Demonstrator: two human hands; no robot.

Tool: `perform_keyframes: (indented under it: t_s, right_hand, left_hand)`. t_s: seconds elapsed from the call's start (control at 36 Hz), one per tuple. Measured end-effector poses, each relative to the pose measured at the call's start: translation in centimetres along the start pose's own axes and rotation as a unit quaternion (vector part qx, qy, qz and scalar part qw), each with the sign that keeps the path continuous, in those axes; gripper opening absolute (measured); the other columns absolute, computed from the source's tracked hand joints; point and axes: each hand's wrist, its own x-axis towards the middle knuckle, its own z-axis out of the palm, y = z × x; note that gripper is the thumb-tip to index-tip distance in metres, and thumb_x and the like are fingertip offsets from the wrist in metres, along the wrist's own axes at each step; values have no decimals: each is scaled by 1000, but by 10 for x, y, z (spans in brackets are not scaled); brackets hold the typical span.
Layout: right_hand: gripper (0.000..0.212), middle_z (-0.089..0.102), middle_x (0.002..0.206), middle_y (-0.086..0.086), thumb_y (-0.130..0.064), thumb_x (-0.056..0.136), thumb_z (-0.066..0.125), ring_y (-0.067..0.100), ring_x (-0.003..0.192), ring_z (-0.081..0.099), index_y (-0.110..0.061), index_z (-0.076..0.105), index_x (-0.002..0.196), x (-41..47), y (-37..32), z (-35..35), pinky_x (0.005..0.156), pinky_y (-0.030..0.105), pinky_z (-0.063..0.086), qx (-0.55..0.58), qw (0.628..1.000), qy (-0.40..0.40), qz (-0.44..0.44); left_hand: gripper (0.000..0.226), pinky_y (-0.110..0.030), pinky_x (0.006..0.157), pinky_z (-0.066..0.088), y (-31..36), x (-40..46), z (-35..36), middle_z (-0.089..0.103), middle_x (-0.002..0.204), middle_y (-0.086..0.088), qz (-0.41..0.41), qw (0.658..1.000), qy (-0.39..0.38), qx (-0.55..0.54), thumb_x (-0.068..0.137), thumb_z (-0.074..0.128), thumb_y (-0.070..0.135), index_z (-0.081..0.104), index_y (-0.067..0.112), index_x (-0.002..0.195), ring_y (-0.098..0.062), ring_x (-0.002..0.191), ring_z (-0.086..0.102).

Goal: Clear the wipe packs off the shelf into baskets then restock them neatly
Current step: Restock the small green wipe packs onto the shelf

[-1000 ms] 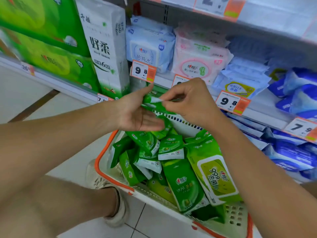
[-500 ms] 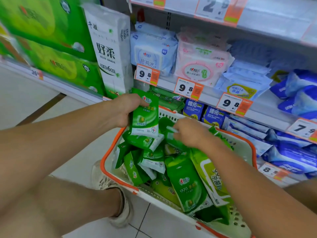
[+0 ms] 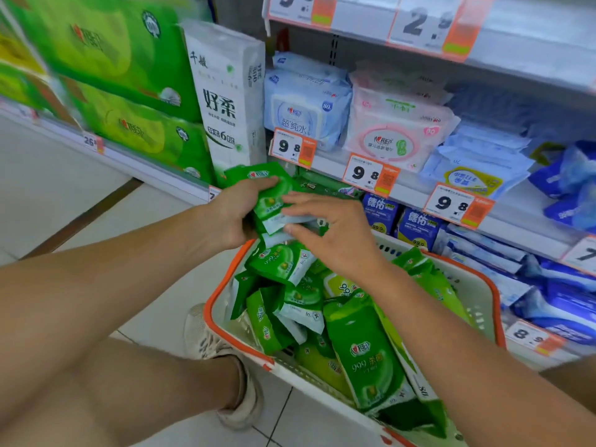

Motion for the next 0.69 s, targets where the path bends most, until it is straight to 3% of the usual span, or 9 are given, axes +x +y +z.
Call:
perform_keyframes:
  t_s: [0.08,0.17,0.22,0.28,0.39,0.47,0.53,0.61,0.69]
  right_hand:
    - [23,76,104,-2,-16,85,77,10,101,70,-16,75,108,-3,9,3,92,33,56,114,980,56,155]
    - [57,66,129,-2,-36,83,80,10,116,61,-18,60,133,-10,39,15,102,37,50,-54,960,-71,265]
    - [87,51,147,0,-57,75,78,18,134,48,-19,45,146,-18,53,31,111,40,42,-172,923,-206,276]
    - [95,48,147,6,-68,74,73,28,136,38,-15,40,146,-23,58,51,109,45,41,-281,885,-282,240]
    - [91,48,138,13,-63,74,72,35,128,38,-8,41,140,-25,59,76,102,50,43,-391,833,-299,252]
    - [57,58,107,11,-61,69,74,30,107,56,-11,60,94,-15,48,65,84,37,51,-318,835,-314,322]
    - [41,51,77,0,-51,75,71,19,76,57,-18,48,67,-2,38,39,63,28,44,-192,852,-283,397]
    - [20,53,103,-7,-31,76,71,15,95,53,-20,58,86,27,24,-20,76,33,53,104,835,-187,506]
    - [22,57,104,4,-18,71,74,17,74,54,-16,61,89,57,4,-74,67,29,49,242,837,-84,484]
  left_hand:
    - [26,-28,56,60,-3,8,-9,76,96,-4,71,992,91,54,88,72,23,68,15,112,-13,70,73]
    - [35,-20,46,53,-1,7,-16,74,100,0,135,980,118,80,86,76,18,63,17,118,-9,67,71]
    - [40,-20,48,54,1,8,-19,74,105,-2,145,981,101,82,85,77,16,62,15,122,-11,73,71]
    - [48,-21,49,55,5,9,-21,72,113,-4,162,977,97,98,84,77,13,56,14,127,-14,81,72]
    - [56,-26,57,58,14,6,-21,70,116,-7,169,977,68,108,84,75,4,50,11,132,-19,89,72]
    - [52,-30,65,59,24,2,-19,70,116,-8,170,978,53,107,87,72,2,49,8,133,-21,92,72]
    - [43,-31,66,60,34,0,-17,72,113,-9,170,979,33,106,89,68,1,53,8,130,-21,90,72]
    - [28,-33,69,62,52,-10,-9,73,110,-10,171,980,0,99,93,62,2,63,8,120,-22,87,73]
    - [19,-32,68,62,68,-18,5,74,105,-10,189,978,-19,86,95,59,3,66,10,112,-20,83,73]
